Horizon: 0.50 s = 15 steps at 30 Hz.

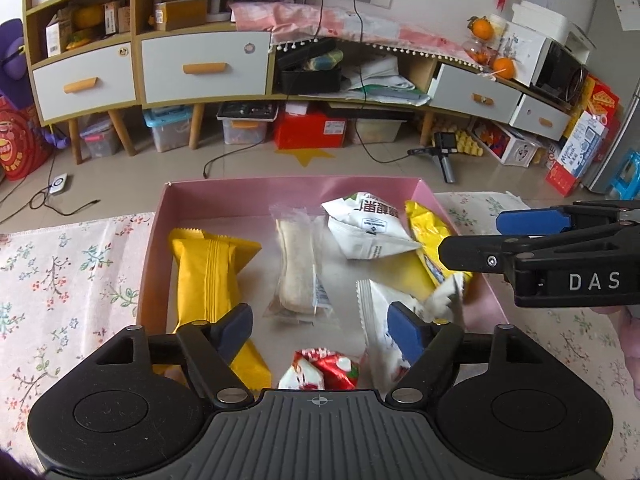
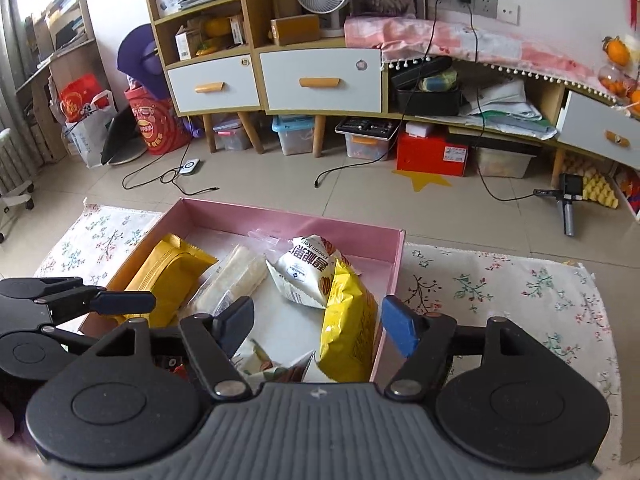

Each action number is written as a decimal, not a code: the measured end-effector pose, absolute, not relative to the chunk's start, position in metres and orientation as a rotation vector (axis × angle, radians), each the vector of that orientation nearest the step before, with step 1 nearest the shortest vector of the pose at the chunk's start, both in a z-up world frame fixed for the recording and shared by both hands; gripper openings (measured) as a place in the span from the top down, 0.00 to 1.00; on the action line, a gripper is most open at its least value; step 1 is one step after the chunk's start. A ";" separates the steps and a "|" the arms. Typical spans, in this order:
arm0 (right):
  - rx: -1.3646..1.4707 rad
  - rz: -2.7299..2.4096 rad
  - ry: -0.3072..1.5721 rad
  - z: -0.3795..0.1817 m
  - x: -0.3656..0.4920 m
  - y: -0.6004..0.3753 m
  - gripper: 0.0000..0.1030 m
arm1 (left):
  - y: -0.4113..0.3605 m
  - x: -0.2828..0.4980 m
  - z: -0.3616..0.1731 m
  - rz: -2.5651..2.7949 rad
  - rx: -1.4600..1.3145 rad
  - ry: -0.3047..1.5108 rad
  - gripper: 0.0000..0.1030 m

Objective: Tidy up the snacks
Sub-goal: 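Carry the red candy and yellow biscuit pack into the pink box and release, then move both tools back over the loose snacks beside the box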

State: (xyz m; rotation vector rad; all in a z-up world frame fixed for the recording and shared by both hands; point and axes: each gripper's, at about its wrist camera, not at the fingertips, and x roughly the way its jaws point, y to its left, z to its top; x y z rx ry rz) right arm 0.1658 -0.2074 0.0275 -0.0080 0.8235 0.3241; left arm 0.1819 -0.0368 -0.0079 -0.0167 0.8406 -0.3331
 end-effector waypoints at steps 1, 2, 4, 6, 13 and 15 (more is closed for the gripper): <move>-0.010 0.326 0.821 0.029 0.163 -0.207 0.30 | -0.036 0.179 -0.006 -0.333 -0.018 0.840 0.23; -0.011 0.326 0.818 0.030 0.160 -0.208 0.27 | -0.035 0.175 -0.005 -0.332 -0.019 0.840 0.21; -0.014 0.326 0.817 0.031 0.154 -0.208 0.25 | -0.034 0.167 -0.002 -0.330 -0.017 0.841 0.19; -0.022 0.328 0.816 0.032 0.147 -0.208 0.25 | -0.032 0.158 0.001 -0.329 -0.016 0.837 0.17; -0.018 0.324 0.796 0.041 0.117 -0.212 0.10 | -0.030 0.123 0.009 -0.323 0.016 0.831 0.11; -0.016 0.325 0.795 0.041 0.108 -0.212 0.09 | -0.028 0.115 0.011 -0.318 0.011 0.832 0.09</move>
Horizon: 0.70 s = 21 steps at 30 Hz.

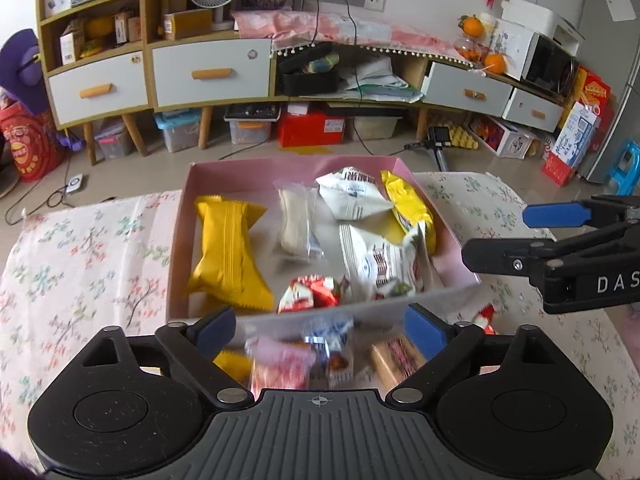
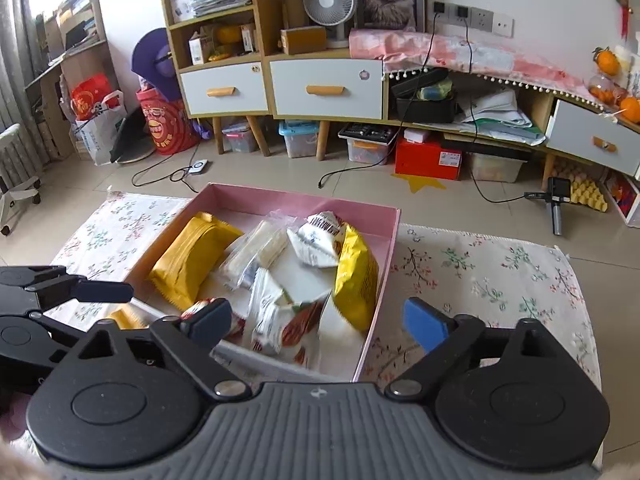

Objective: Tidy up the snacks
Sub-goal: 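Move both tools back over the loose snacks beside the box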

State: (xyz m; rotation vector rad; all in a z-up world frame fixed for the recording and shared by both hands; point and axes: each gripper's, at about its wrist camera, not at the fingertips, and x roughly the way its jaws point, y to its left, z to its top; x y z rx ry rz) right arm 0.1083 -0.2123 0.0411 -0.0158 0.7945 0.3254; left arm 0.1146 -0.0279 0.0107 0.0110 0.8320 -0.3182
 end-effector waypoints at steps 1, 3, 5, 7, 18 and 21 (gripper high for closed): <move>-0.018 0.325 0.799 0.041 0.104 -0.212 0.09 | -0.027 0.110 0.011 -0.319 0.007 0.836 0.09; -0.028 0.327 0.802 0.042 0.098 -0.210 0.08 | -0.026 0.101 0.012 -0.319 0.014 0.840 0.06; -0.044 0.328 0.796 0.043 0.090 -0.207 0.04 | -0.024 0.090 0.012 -0.314 0.030 0.830 0.04; -0.044 0.326 0.793 0.043 0.084 -0.207 0.03 | -0.021 0.081 0.011 -0.310 0.038 0.828 0.03; -0.015 0.326 0.777 0.024 0.050 -0.193 0.00 | 0.018 0.039 -0.020 -0.287 0.080 0.840 0.02; -0.052 0.327 0.782 0.013 0.039 -0.186 0.00 | 0.027 0.031 -0.027 -0.298 0.115 0.846 0.02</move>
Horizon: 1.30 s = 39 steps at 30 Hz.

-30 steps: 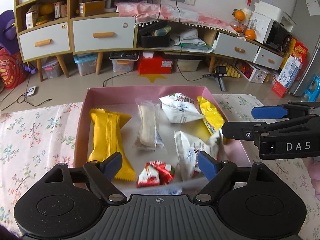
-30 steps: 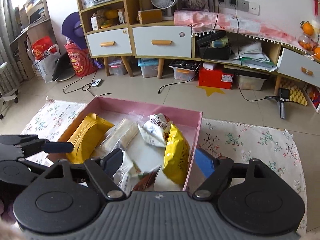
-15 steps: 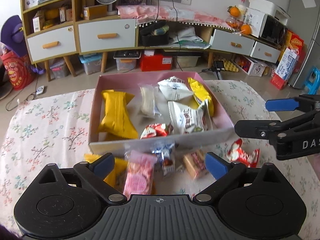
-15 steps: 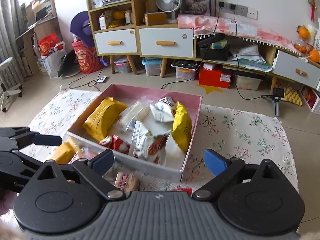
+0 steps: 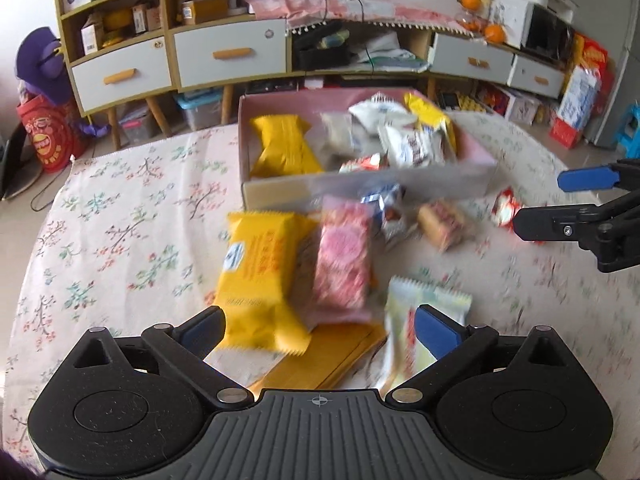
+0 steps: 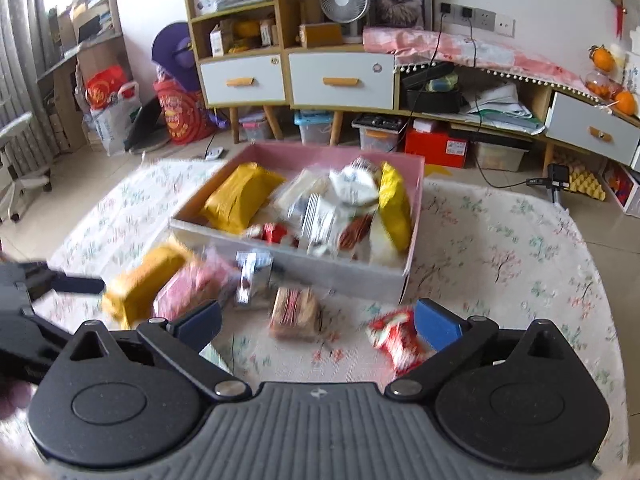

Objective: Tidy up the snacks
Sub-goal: 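Move both tools back over the loose snacks beside the box, then grasp the gold-wrapped bar with the left tool while the right tool grasps the white wafer packet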

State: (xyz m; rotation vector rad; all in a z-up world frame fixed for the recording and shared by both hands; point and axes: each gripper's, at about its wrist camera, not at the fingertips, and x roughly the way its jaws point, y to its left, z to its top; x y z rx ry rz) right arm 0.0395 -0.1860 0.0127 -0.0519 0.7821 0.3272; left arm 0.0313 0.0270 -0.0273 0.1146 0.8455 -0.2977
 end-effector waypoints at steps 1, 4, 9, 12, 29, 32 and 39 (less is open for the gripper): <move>-0.064 0.329 0.783 0.010 0.037 -0.183 0.00 | 0.029 0.029 -0.030 -0.302 0.129 0.844 0.02; -0.112 0.351 0.798 0.002 0.032 -0.171 0.00 | 0.035 0.025 -0.037 -0.325 0.162 0.848 0.02; -0.189 0.442 0.804 -0.010 0.019 -0.149 0.00 | 0.042 0.023 -0.046 -0.385 0.184 0.863 0.02; -0.242 0.501 0.809 -0.018 0.010 -0.136 0.00 | 0.044 0.020 -0.051 -0.416 0.191 0.867 0.04; -0.331 0.601 0.813 -0.037 0.007 -0.119 0.02 | 0.052 0.014 -0.054 -0.480 0.203 0.900 0.48; -0.317 0.590 0.822 -0.036 0.006 -0.134 0.02 | 0.048 0.008 -0.051 -0.536 0.188 0.929 0.49; -0.210 0.561 0.829 -0.021 0.002 -0.157 0.03 | 0.035 0.004 -0.052 -0.541 0.206 0.927 0.47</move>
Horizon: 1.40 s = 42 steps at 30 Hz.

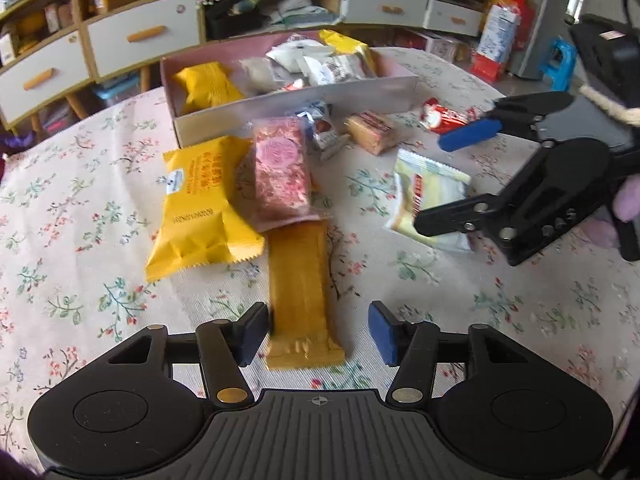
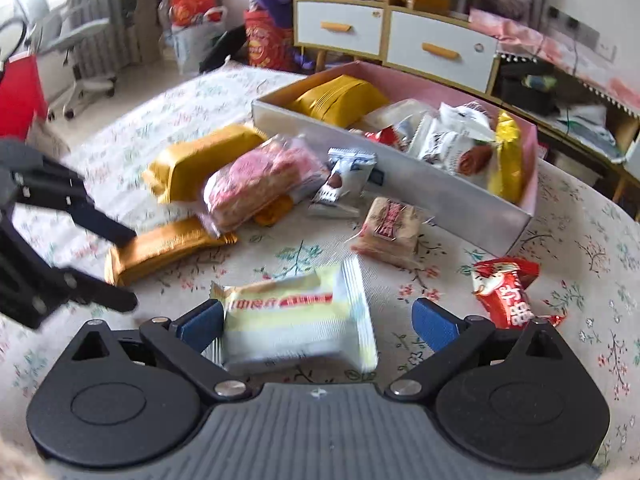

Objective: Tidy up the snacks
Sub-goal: 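Grasp the gold-wrapped bar with the left tool while the right tool grasps the white wafer packet, then carry the gold bar and white wafer packet into the pink box and open both tools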

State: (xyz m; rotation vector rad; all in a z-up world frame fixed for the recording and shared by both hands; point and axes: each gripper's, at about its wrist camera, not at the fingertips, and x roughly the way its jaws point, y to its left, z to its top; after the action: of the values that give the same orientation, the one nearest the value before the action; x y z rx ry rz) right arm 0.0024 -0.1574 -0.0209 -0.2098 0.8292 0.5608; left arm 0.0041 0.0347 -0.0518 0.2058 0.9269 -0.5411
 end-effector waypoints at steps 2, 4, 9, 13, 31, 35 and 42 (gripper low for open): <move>-0.202 0.573 0.831 -0.019 0.004 -0.156 0.03 | 0.033 0.007 -0.052 -0.510 0.194 0.921 0.46; -0.209 0.596 0.843 -0.021 0.002 -0.152 0.03 | 0.033 0.011 -0.052 -0.482 0.173 0.920 0.47; -0.300 0.627 0.868 -0.031 0.002 -0.138 0.03 | 0.027 0.017 -0.053 -0.426 0.163 0.915 0.49; -0.316 0.621 0.863 -0.033 0.000 -0.132 0.06 | 0.022 0.017 -0.053 -0.392 0.168 0.915 0.52; -0.274 0.611 0.878 -0.020 0.009 -0.137 0.38 | 0.020 0.007 -0.040 -0.415 0.114 0.955 0.75; -0.246 0.597 0.866 -0.014 0.012 -0.142 0.38 | 0.020 0.003 -0.034 -0.437 0.088 0.961 0.75; -0.223 0.572 0.845 -0.007 0.015 -0.152 0.38 | 0.016 -0.007 -0.025 -0.464 0.083 0.963 0.75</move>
State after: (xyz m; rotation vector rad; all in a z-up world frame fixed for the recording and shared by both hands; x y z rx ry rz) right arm 0.0152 -0.1516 -0.0068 -0.2225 0.8451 0.5716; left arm -0.0072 0.0162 -0.0254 0.0834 0.9633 -0.4644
